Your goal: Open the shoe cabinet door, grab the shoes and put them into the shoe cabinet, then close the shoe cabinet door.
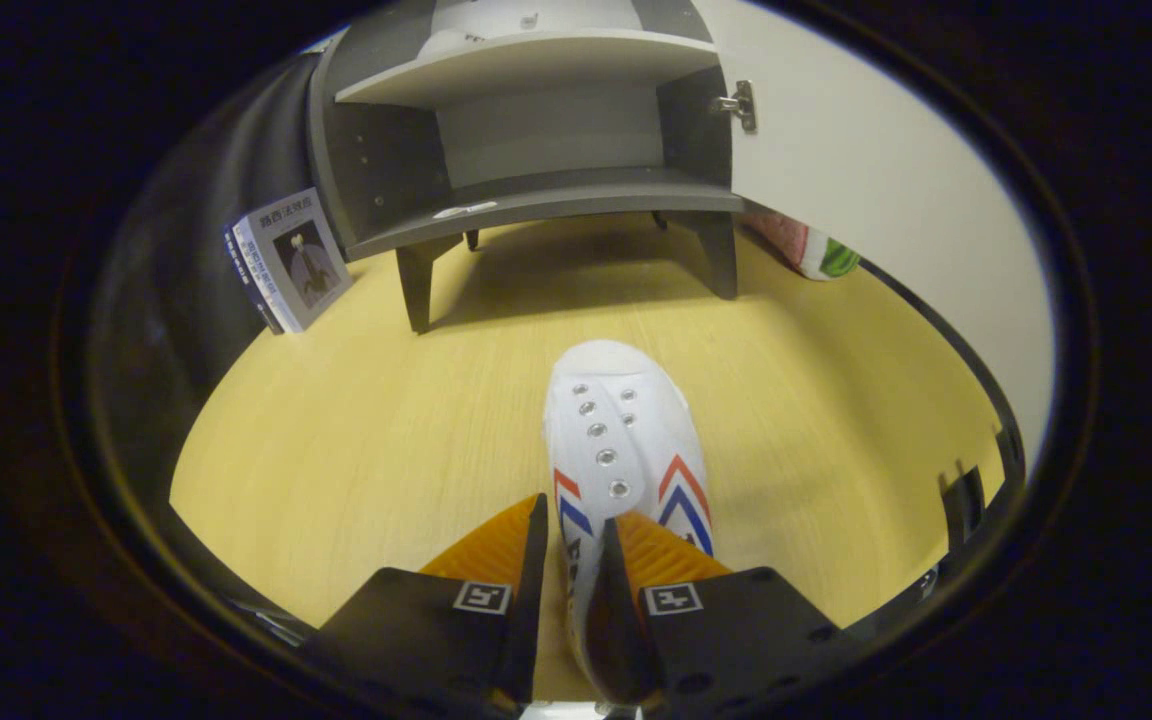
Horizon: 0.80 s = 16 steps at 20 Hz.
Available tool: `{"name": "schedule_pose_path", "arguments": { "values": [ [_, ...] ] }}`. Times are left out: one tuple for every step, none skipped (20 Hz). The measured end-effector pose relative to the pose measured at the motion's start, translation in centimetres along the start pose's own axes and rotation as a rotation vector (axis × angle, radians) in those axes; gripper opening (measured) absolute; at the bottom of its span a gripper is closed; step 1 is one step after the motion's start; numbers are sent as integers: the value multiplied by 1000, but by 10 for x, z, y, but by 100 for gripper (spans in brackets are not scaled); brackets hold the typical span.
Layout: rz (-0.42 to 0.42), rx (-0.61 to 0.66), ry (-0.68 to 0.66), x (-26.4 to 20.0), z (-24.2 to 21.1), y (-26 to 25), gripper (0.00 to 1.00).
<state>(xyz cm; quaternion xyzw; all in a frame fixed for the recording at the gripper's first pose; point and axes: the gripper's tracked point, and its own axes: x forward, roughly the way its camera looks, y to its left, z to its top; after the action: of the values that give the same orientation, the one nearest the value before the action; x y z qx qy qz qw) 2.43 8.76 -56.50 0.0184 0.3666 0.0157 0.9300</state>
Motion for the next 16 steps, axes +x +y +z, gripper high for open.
{"name": "schedule_pose_path", "arguments": {
  "values": [
    [0, -5, -22, 0, 5, 2, 34],
    [-3, -14, -49, 4, 12, 4, 34],
    [-8, -26, -69, 8, 15, 6, 34],
    [-15, -33, -73, 13, 16, 6, 34],
    [-20, -32, -64, 18, 12, 6, 34],
    [-21, -23, -70, 20, 12, 6, 34],
    [-28, -16, -86, 22, 13, 6, 32],
    [-37, -14, -92, 22, 12, 6, 30],
    [-49, -21, -94, 23, 9, 6, 28],
    [-59, -33, -102, 23, 13, 6, 26],
    [-63, -44, -101, 22, 8, 6, 24],
    [-66, -49, -97, 22, 9, 7, 22],
    [-56, -48, -91, 20, 10, 9, 20],
    [-48, -47, -90, 18, 10, 8, 20],
    [-44, -49, -89, 26, 9, 8, 8],
    [-37, -48, -84, 23, 9, 8, 4]
  ]
}}
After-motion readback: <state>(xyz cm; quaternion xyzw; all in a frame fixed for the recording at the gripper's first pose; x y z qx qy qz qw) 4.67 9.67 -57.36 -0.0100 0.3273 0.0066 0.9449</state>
